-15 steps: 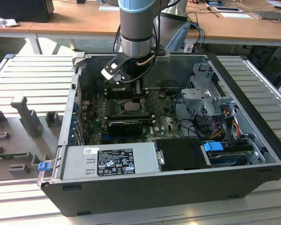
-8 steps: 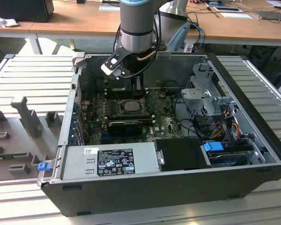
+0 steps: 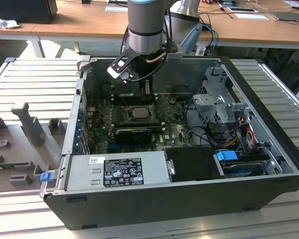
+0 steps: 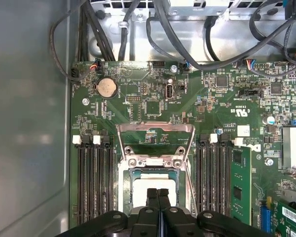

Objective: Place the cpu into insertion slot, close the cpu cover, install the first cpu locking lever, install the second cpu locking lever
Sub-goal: 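Close the cpu cover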

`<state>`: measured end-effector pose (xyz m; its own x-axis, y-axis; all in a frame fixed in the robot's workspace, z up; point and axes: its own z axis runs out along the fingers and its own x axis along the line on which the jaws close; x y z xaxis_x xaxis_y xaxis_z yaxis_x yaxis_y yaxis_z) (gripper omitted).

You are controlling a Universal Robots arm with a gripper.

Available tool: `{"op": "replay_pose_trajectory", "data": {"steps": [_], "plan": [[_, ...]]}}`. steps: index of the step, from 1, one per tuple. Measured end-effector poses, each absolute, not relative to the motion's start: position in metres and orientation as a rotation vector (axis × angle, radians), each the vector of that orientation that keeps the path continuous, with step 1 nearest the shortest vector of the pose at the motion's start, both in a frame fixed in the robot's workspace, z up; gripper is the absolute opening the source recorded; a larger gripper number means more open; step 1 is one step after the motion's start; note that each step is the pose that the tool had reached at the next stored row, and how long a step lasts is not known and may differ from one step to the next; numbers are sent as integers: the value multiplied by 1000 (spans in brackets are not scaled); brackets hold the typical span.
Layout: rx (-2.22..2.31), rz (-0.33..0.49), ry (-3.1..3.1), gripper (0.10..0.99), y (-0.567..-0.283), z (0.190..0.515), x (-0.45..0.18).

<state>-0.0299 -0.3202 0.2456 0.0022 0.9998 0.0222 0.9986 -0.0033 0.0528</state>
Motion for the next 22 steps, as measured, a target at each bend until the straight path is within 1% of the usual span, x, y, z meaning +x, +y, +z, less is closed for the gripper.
{"op": "replay_pose_trajectory", "data": {"steps": [22], "plan": [[2208, 83, 2202, 106, -320, 258, -30]]}}
